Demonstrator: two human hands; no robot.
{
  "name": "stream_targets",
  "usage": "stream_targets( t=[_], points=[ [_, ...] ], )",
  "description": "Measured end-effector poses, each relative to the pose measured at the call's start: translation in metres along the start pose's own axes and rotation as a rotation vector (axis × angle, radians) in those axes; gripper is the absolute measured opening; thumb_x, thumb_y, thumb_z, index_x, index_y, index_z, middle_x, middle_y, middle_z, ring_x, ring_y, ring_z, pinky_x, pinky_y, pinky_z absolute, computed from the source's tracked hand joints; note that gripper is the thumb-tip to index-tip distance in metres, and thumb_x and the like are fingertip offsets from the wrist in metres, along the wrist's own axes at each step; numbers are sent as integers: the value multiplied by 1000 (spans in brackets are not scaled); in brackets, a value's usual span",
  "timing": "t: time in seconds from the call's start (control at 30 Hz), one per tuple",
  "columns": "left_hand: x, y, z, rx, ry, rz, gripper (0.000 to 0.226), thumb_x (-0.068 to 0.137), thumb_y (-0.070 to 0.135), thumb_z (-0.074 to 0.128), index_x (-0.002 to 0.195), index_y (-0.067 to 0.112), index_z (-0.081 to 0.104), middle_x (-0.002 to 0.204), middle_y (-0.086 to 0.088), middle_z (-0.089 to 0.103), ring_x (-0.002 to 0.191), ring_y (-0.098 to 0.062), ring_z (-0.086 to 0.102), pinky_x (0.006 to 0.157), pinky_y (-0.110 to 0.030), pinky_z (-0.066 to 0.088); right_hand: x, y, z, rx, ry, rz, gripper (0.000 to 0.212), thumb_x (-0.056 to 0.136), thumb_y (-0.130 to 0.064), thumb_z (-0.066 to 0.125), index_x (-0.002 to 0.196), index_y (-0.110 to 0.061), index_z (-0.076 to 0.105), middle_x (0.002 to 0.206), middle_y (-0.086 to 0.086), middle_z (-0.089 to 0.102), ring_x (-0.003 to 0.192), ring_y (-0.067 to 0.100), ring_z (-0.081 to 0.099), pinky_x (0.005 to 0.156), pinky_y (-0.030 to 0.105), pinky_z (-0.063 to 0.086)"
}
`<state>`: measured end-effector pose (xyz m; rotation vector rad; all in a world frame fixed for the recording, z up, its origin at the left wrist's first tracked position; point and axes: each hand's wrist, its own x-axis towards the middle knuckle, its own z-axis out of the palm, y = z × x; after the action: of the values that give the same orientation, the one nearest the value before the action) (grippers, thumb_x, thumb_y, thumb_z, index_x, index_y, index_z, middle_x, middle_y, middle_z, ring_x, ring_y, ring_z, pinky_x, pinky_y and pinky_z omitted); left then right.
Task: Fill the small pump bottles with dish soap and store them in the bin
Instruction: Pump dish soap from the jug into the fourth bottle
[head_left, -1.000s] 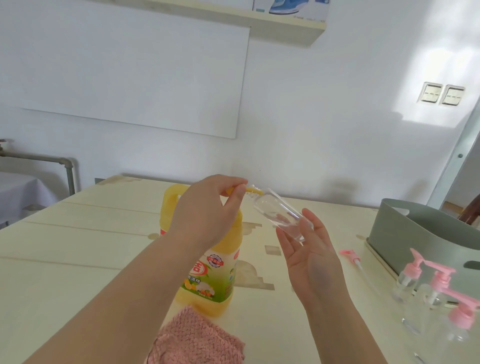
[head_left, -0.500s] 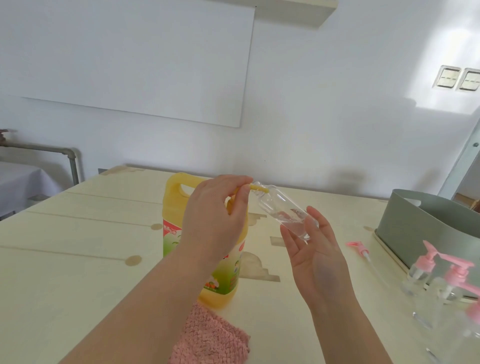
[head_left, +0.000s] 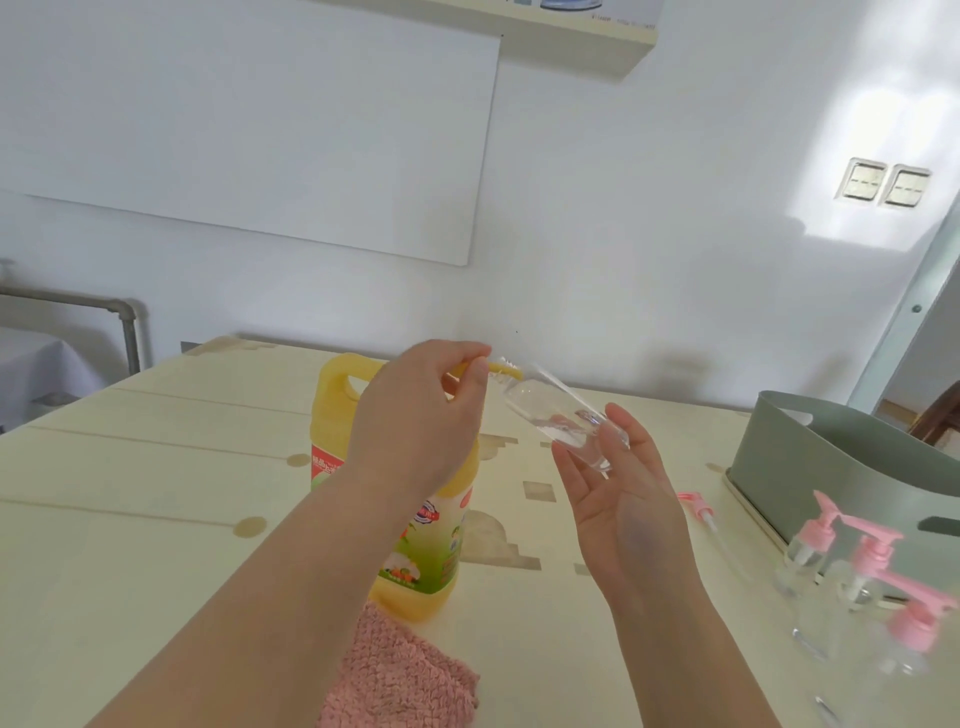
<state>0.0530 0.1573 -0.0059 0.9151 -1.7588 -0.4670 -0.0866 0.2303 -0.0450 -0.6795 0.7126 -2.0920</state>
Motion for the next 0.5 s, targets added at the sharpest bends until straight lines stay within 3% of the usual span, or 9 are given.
stream_targets(
  t=[0.1, 0.27, 0.4, 0.5],
  points=[
    [-2, 1, 3, -34, 24, 7, 24, 95, 35, 47, 109, 32, 67, 96, 23, 60, 83, 5, 53, 75, -18, 39, -1, 0, 1, 5, 1, -2, 17, 92, -8, 53, 108, -13, 58, 84, 5, 74, 83, 23, 67, 87, 31, 55],
    [-7, -9, 10, -157, 116, 11, 20, 93, 29, 51, 100, 30, 70, 80, 26, 59, 65, 7, 49, 64, -14, 35, -2, 11, -3, 47, 15, 27, 18, 89, -10, 56, 106, -14, 61, 87, 4, 71, 83, 23, 68, 86, 30, 57],
    [-12, -9, 16, -122, 148, -5, 20, 93, 30, 52, 100, 32, 69, 76, 31, 52, 82, -7, 47, 71, -18, 37, -2, 15, -6, 45, 29, 32, 16, 91, -9, 55, 105, -14, 60, 86, 3, 73, 81, 21, 68, 86, 29, 57],
    [-16, -12, 18, -80, 162, 1, 20, 93, 32, 51, 102, 34, 69, 74, 31, 51, 81, -8, 44, 71, -22, 36, -1, 17, -8, 36, 27, 42, 18, 87, -10, 57, 104, -14, 61, 84, 3, 72, 78, 20, 68, 86, 30, 57]
  ],
)
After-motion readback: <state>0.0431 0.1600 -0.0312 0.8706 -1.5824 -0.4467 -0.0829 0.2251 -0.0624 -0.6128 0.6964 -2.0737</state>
